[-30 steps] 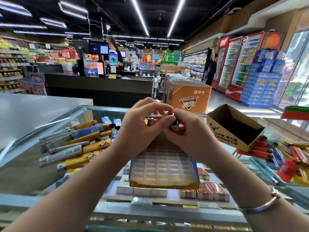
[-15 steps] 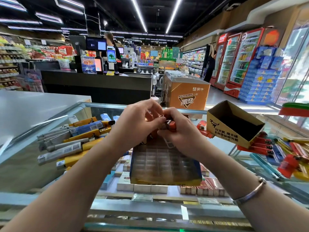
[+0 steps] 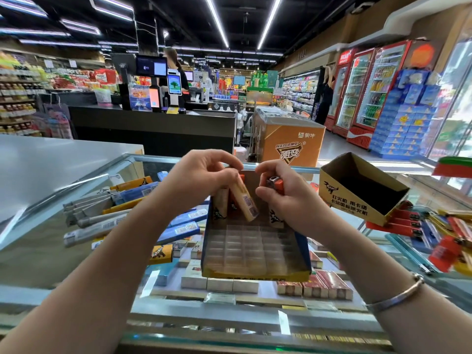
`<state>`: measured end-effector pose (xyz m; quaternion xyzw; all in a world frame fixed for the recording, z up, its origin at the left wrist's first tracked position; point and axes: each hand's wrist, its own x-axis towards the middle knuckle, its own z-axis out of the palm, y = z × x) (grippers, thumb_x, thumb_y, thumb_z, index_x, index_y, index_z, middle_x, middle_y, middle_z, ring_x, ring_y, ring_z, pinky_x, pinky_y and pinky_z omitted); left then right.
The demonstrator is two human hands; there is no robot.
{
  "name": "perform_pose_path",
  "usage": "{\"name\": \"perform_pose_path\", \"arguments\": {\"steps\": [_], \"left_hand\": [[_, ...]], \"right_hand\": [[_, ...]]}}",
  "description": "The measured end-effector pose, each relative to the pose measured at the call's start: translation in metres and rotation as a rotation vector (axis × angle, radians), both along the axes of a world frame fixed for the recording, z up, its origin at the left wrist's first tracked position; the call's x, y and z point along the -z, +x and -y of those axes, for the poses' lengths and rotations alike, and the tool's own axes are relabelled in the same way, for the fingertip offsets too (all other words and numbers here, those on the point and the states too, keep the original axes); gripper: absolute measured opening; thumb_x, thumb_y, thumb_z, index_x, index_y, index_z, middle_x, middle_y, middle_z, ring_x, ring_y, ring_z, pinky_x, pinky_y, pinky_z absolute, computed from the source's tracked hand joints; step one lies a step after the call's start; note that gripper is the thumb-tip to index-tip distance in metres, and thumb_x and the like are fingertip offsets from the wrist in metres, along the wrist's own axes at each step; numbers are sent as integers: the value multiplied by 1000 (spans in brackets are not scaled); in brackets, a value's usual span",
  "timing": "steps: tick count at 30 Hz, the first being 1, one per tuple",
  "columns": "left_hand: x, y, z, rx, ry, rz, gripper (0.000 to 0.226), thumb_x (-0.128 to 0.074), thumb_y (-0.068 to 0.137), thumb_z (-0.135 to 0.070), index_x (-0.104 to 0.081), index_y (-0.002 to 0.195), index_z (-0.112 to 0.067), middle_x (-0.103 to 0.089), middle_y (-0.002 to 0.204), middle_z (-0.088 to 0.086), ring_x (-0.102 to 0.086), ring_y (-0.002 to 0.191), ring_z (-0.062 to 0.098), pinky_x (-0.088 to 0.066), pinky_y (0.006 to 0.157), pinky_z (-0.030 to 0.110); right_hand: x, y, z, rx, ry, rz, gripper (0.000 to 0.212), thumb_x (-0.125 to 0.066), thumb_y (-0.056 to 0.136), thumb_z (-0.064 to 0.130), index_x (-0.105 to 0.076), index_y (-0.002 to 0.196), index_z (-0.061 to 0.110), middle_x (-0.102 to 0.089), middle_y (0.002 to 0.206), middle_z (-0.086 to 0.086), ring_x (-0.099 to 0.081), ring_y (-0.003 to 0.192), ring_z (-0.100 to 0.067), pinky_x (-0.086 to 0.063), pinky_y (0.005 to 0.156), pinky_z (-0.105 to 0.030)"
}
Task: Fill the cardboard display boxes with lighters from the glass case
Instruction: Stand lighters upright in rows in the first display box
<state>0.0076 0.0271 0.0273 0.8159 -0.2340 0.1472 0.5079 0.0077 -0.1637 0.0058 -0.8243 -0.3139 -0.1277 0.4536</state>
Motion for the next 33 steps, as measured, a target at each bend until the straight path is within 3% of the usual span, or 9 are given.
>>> {"name": "perform_pose_path", "arguments": {"steps": [2, 5, 8, 11, 14, 17, 23, 29, 33], "left_hand": [[-5, -2, -8, 79, 22, -114, 10, -70, 75, -20, -68, 85, -22, -68, 64, -2, -60, 57, 6, -48, 51, 16], [-10, -6, -19, 179, 91, -212, 26, -69, 65, -21, -67, 91, -19, -70, 70, 0, -63, 62, 7, -50, 57, 14], [-12, -6, -23, 102, 122, -95, 22, -67, 67, -29, -68, 87, -21, -62, 61, 2, -52, 55, 12, -46, 52, 18], [-11, -5, -25, 20, 180, 37, 18, -66, 66, -38, -68, 79, -26, -58, 72, 11, -47, 60, 22, -44, 56, 24], [-9, -5, -25, 6, 222, 131, 12, -67, 67, -37, -66, 78, -31, -64, 79, -8, -60, 69, 7, -50, 61, 15], [-4, -3, -19, -11, 309, 231, 15, -74, 72, -26, -68, 85, -30, -65, 78, -13, -61, 72, 2, -47, 64, 12], [0, -3, -6, -115, 441, 425, 16, -74, 75, -25, -73, 89, -16, -64, 79, -3, -61, 70, 14, -53, 67, 38], [-1, -8, -1, -138, 628, 487, 13, -71, 79, -25, -73, 88, -16, -58, 83, -6, -48, 60, 2, -44, 58, 24], [-2, -8, 1, -185, 693, 452, 14, -69, 81, -29, -70, 91, -18, -50, 84, -10, -45, 62, 2, -42, 58, 23]], "right_hand": [[0, 0, 1, 17, 9, 11, 24, -56, 91, 12, -46, 109, 26, -53, 90, 3, -55, 74, -5, -48, 62, -16], [2, 0, 1, 41, -15, 32, 24, -56, 91, 15, -45, 106, 30, -53, 89, 7, -55, 80, -8, -50, 71, -22], [4, -1, 0, 66, -42, 40, 22, -55, 92, 16, -45, 106, 29, -52, 90, 12, -55, 88, -10, -51, 76, -24], [4, 0, -1, 119, -78, 61, 20, -53, 92, 9, -48, 104, 24, -50, 90, 14, -56, 92, -12, -50, 80, -27], [3, -1, 0, 163, -121, 99, 21, -50, 90, 2, -51, 99, 21, -49, 87, 14, -57, 92, -14, -50, 82, -30], [2, -2, 2, 194, -117, 112, 22, -49, 90, 0, -52, 96, 21, -49, 85, 14, -56, 90, -14, -49, 78, -25], [2, -1, 4, 215, -105, 79, 23, -49, 91, 0, -51, 95, 22, -49, 85, 15, -54, 90, -12, -43, 71, -14], [2, -2, 4, 233, -102, 87, 22, -49, 90, -1, -51, 94, 21, -50, 85, 13, -57, 90, -15, -46, 73, -17], [0, -3, 5, 213, -87, 30, 24, -49, 90, -2, -50, 95, 22, -51, 86, 9, -57, 91, -16, -48, 72, -18]]}}
